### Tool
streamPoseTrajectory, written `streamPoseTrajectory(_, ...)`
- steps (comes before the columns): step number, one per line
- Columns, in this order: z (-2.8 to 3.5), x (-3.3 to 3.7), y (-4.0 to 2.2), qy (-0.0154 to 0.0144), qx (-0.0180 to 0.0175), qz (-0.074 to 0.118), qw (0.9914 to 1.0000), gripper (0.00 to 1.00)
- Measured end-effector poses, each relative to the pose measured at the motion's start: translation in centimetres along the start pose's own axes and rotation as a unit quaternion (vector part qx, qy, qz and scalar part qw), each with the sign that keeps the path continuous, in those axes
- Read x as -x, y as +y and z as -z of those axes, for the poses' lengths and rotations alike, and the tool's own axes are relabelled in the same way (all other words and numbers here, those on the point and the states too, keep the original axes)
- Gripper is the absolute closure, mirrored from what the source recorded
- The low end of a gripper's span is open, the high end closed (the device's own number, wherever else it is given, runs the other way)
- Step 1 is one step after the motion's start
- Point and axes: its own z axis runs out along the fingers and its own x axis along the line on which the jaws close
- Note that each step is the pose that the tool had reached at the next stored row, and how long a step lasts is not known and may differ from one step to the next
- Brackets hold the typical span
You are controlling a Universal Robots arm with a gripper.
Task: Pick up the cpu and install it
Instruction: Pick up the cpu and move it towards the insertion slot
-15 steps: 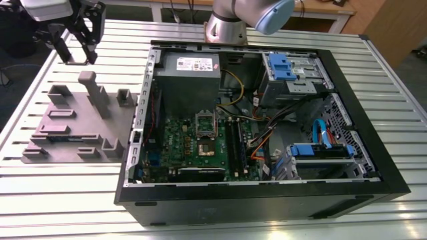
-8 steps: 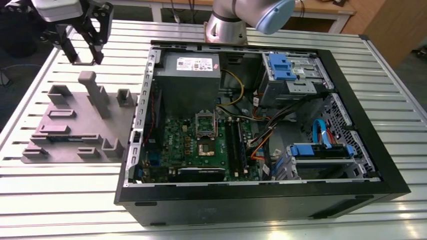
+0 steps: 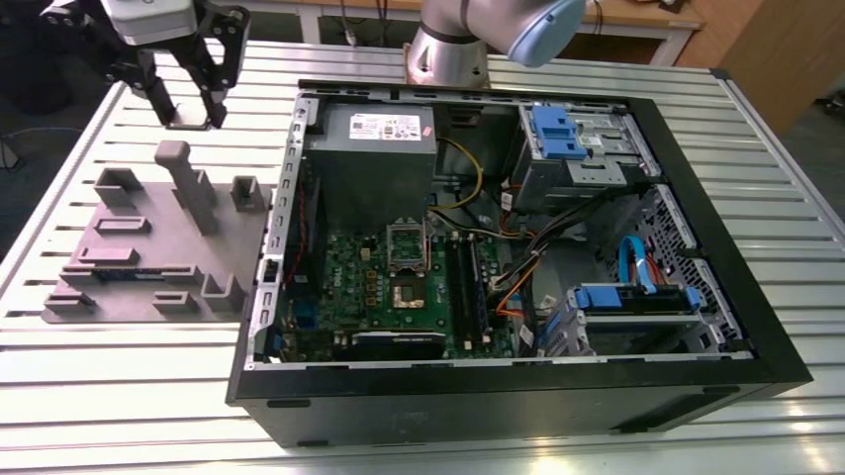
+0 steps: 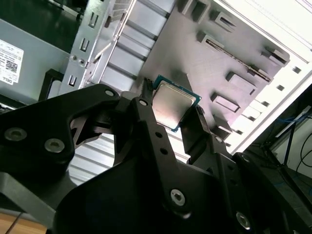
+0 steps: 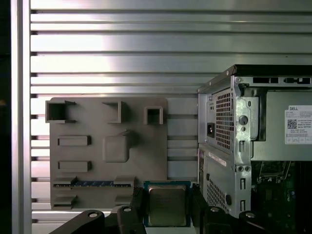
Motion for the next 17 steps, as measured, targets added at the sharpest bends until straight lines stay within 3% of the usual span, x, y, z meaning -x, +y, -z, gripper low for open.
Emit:
streamPoseTrajectory(9, -0.05, 2.4, 0.04, 0.0002, 0.0, 0.0, 1.0, 0.53)
streamPoseTrajectory(17, -0.07, 3.28, 0.06, 0.0002, 0.0, 0.0, 1.0, 0.53)
